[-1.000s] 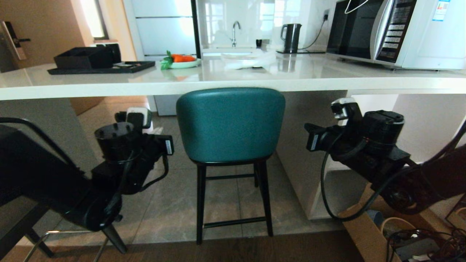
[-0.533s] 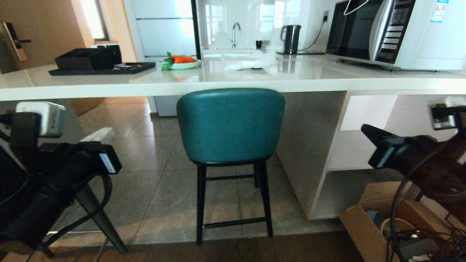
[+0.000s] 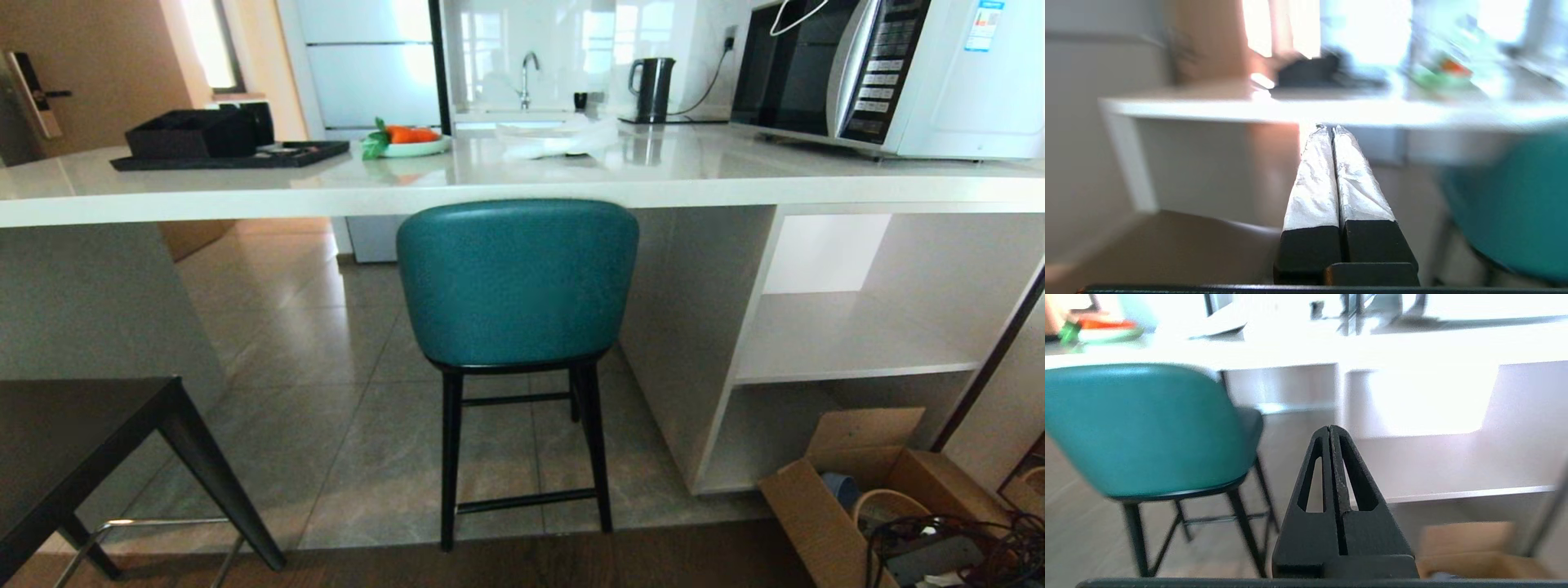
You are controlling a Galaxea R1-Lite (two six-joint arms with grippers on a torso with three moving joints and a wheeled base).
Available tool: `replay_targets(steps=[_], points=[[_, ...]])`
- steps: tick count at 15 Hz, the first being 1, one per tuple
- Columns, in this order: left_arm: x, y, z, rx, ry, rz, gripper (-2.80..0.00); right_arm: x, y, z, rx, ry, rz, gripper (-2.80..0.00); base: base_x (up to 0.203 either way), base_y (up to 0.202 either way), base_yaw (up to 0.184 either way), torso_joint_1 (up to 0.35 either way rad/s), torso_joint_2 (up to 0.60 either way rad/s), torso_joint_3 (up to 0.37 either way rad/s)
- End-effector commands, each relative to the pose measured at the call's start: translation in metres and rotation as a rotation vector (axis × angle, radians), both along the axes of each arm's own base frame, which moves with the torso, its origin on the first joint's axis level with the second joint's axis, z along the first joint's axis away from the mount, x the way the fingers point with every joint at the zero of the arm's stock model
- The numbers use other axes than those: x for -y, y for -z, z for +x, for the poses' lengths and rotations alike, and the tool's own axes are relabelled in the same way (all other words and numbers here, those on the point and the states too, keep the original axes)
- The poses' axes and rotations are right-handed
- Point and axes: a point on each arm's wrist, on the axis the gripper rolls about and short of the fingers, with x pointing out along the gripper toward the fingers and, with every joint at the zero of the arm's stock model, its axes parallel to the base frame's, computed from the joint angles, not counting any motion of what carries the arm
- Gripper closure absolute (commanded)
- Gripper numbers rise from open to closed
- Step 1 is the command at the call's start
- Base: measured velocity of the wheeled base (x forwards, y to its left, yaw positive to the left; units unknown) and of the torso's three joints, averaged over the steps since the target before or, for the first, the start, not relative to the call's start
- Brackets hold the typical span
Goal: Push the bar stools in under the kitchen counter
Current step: Push the gray chair back under the dining table
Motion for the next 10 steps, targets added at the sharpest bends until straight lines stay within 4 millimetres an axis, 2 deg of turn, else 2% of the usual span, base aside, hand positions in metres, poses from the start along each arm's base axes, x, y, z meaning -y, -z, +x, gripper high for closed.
replay_targets(steps=[1,3,4,6,7,8,10], points=[[-0.007,-0.005,-0.05,0.147,-0.075,0.006,0.0,0.012,-0.008,-0.059,0.108,0.044,0.003,0.0,0.0,0.0,0.0,0.0,0.0,0.0],[-0.008,0.006,-0.081,0.19,-0.046,0.039,0.0,0.018,-0.001,-0.098,0.12,0.058,-0.006,0.0,0.0,0.0,0.0,0.0,0.0,0.0],[-0.007,0.017,-0.094,0.184,-0.018,0.059,0.0,0.019,0.002,-0.112,0.125,0.077,-0.005,0.0,0.0,0.0,0.0,0.0,0.0,0.0],[-0.006,0.047,-0.113,0.135,0.033,0.09,0.0,0.022,-0.015,-0.132,0.197,0.132,-0.008,0.0,0.0,0.0,0.0,0.0,0.0,0.0],[-0.004,0.065,-0.121,0.094,0.075,0.109,0.0,0.022,-0.02,-0.135,0.196,0.157,-0.046,0.0,0.0,0.0,0.0,0.0,0.0,0.0],[-0.003,0.085,-0.122,-0.004,0.122,0.115,0.0,0.021,-0.024,-0.138,0.186,0.18,-0.067,0.0,0.0,0.0,0.0,0.0,0.0,0.0],[-0.001,0.11,-0.115,-0.112,0.207,0.056,0.0,0.014,-0.032,-0.146,0.162,0.193,-0.112,0.0,0.0,0.0,0.0,0.0,0.0,0.0]])
